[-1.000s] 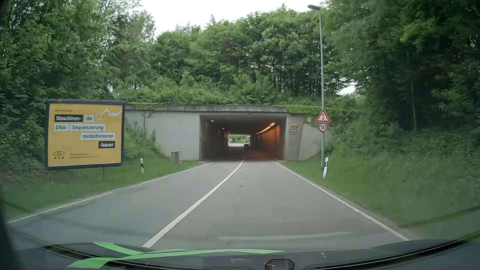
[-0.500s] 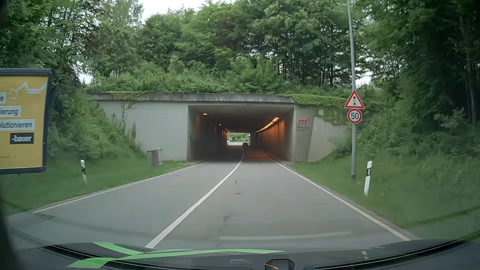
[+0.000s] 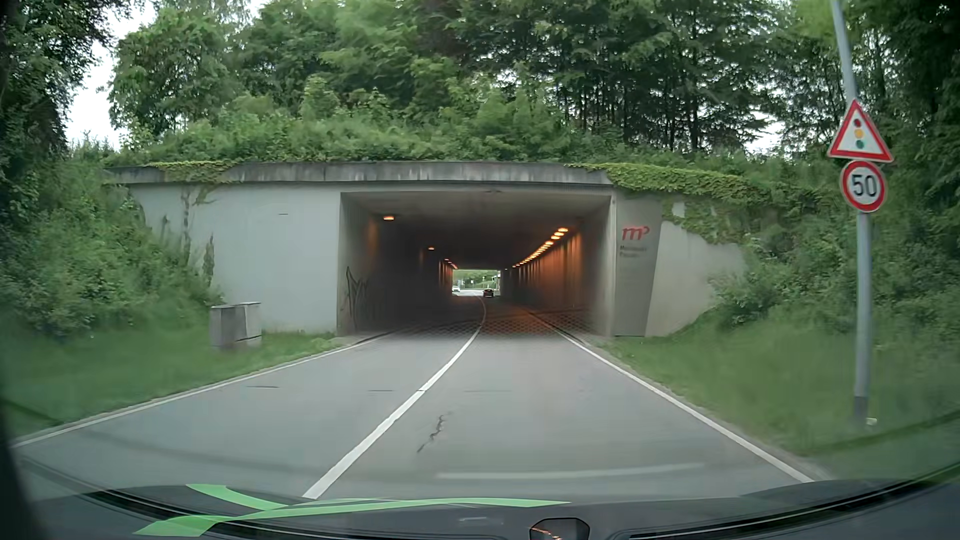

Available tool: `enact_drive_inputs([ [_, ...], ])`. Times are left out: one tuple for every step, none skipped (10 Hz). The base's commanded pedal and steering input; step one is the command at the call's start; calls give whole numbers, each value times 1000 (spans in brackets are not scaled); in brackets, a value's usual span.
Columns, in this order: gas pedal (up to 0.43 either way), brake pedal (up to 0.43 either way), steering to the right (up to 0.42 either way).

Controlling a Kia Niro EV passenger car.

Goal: Follow the waypoints while adhering to traffic rules and regulations

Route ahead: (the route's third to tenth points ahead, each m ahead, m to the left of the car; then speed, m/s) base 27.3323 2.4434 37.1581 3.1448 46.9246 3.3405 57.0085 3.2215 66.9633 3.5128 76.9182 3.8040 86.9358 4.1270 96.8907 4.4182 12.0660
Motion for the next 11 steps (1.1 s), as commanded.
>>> enact_drive_inputs([
  [39, 0, -2],
  [28, 0, -2],
  [20, 0, -2],
  [0, 0, -2],
  [0, 0, -2],
  [0, 0, -2],
  [0, 0, -2],
  [0, 0, -2],
  [0, 0, -2],
  [0, 0, -2],
  [0, 0, -2],
])
